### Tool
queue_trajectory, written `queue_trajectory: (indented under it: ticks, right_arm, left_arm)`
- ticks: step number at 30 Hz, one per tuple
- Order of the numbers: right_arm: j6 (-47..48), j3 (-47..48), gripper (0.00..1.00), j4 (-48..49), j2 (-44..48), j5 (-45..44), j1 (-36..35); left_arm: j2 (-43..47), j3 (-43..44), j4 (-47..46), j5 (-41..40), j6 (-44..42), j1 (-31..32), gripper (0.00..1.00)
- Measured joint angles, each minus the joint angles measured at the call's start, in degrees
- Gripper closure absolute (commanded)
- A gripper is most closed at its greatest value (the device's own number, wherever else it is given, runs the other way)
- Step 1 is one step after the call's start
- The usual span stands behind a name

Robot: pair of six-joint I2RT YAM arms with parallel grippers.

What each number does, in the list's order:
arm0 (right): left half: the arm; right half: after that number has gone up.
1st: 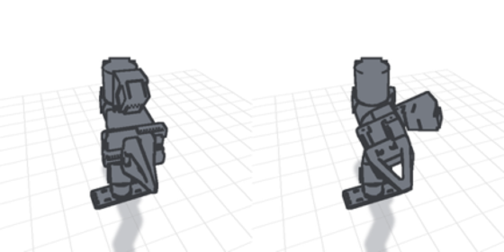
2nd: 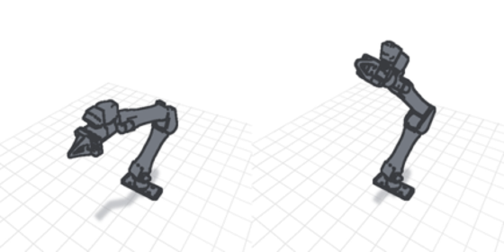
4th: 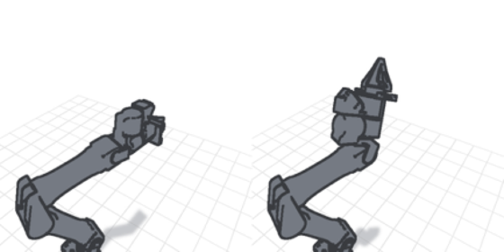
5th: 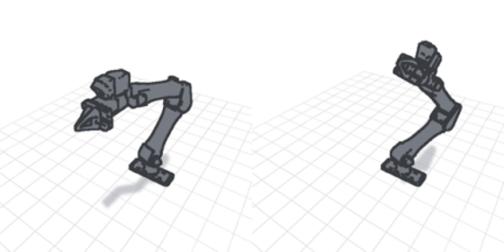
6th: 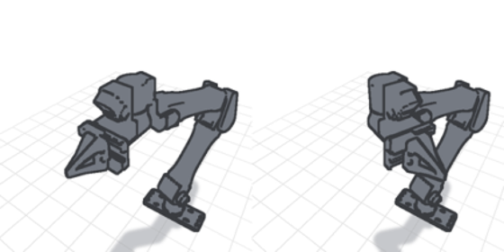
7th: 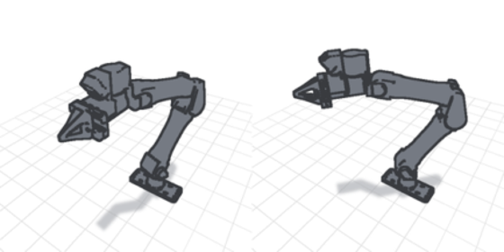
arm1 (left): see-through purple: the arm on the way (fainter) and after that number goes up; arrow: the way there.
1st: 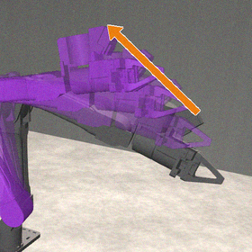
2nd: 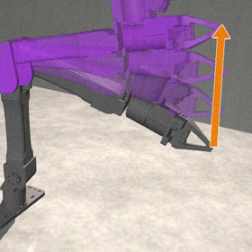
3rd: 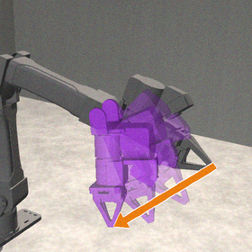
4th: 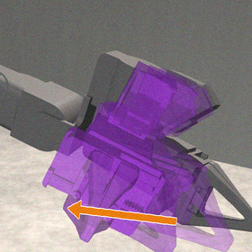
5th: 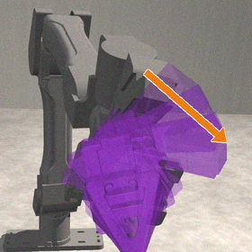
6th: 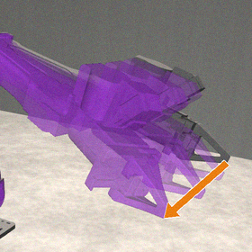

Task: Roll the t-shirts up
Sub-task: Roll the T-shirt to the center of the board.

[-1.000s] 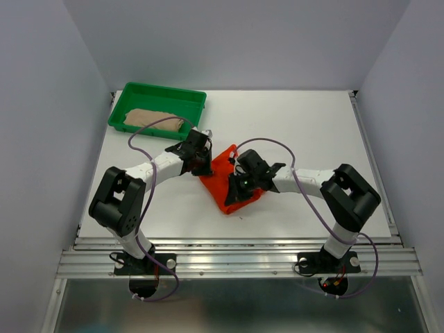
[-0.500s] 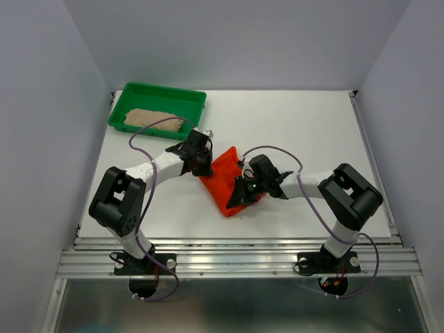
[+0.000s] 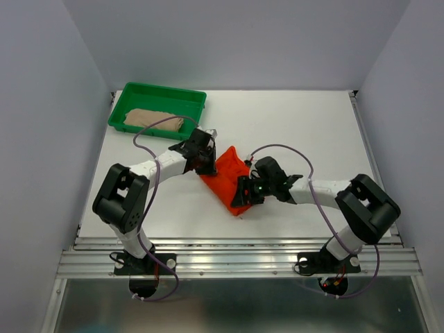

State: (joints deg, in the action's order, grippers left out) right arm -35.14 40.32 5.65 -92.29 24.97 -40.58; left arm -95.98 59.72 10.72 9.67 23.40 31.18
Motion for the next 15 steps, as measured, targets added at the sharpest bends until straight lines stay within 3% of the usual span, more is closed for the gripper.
queue_trajectory:
  ticks: [9, 12, 13, 15]
  right_arm:
    - [5.73, 6.25, 0.3, -18.51, 12.52, -10.29, -0.09]
    - [6.51, 9.68, 0.51, -21.64, 14.67, -13.2, -0.5]
    - [6.47, 10.71, 0.68, -22.64, 15.02, -14.64, -1.03]
    - [6.19, 12.15, 0.81, -23.82, 15.08, -16.5, -2.36]
  left_arm:
    - [-0.39, 0.07, -0.44, 0.52, 0.0, 0.2, 1.0]
    - [-0.44, 0.31, -0.5, 0.7, 0.02, 0.28, 1.0]
    - [-0.5, 0.37, -0.7, 0.81, 0.02, 0.31, 1.0]
    - [-0.61, 0.42, -0.87, 0.85, 0.02, 0.33, 1.0]
